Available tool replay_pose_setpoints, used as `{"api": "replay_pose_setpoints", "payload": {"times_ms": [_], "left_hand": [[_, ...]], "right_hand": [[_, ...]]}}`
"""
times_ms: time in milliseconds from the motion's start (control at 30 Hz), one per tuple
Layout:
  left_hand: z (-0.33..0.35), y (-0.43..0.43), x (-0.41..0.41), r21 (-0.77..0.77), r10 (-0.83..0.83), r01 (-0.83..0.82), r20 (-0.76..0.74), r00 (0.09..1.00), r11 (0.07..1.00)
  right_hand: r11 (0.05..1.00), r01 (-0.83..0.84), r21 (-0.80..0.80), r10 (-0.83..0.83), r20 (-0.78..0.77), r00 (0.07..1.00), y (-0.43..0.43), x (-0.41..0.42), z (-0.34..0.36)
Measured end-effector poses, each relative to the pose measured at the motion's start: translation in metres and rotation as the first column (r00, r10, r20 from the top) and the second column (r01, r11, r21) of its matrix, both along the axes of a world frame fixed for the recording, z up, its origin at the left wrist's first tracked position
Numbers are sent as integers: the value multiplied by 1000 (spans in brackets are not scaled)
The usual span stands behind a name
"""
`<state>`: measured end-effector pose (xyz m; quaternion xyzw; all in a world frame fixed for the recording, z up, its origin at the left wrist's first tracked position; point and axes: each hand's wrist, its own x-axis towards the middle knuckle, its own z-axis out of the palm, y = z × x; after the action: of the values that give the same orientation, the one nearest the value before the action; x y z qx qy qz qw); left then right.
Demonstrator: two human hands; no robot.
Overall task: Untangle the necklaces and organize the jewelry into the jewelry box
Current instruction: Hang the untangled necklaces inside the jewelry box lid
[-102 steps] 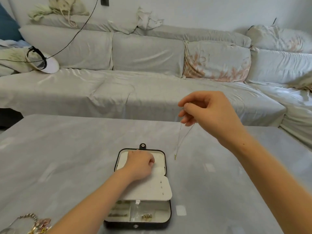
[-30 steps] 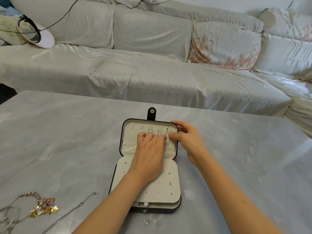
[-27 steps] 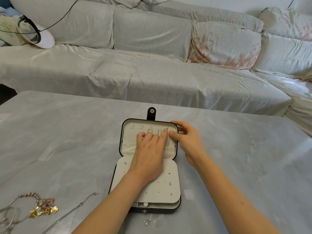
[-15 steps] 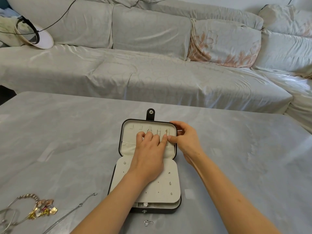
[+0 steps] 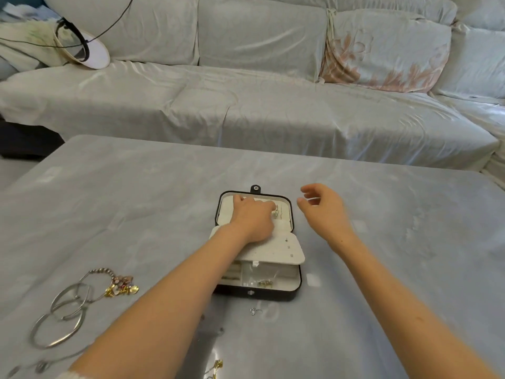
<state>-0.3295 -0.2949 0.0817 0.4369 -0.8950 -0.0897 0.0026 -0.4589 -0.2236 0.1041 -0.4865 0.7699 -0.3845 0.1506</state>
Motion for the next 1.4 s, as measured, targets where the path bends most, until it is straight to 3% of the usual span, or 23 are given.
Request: {"api": "replay_pose_setpoints", "payload": {"times_ms": [100, 300, 367, 600, 767, 1000, 1233, 1400], "left_hand": [[20, -7, 11, 212, 27, -21, -26, 999, 977], [62, 11, 111, 99, 224, -203, -320, 921, 974], [58, 38, 163, 119, 302, -278, -353, 886, 953], [12, 136, 289, 158, 509, -486, -189, 840, 860], [-11, 164, 316, 95, 576, -568, -147, 804, 818], [-18, 153, 325, 75, 542, -537, -120, 832, 840], [-13, 147, 339, 238, 555, -540, 6, 832, 807], [-16, 154, 336, 209, 564, -556, 26, 825, 804]], "right_hand": [[999, -48, -12, 47, -82, 996, 16, 18, 18], [972, -128, -196, 119, -57, 991, 65, 80, 46], [964, -188, -190, 189, -15, 982, 84, 106, 39], [888, -449, 100, 449, 23, 893, 123, 180, -23], [888, -448, 100, 456, -81, 886, 127, 217, -51], [922, -387, 27, 388, -119, 914, 125, 221, -59], [920, -391, 13, 389, -138, 911, 122, 221, -58], [925, -381, 3, 377, -149, 914, 123, 217, -59]]}}
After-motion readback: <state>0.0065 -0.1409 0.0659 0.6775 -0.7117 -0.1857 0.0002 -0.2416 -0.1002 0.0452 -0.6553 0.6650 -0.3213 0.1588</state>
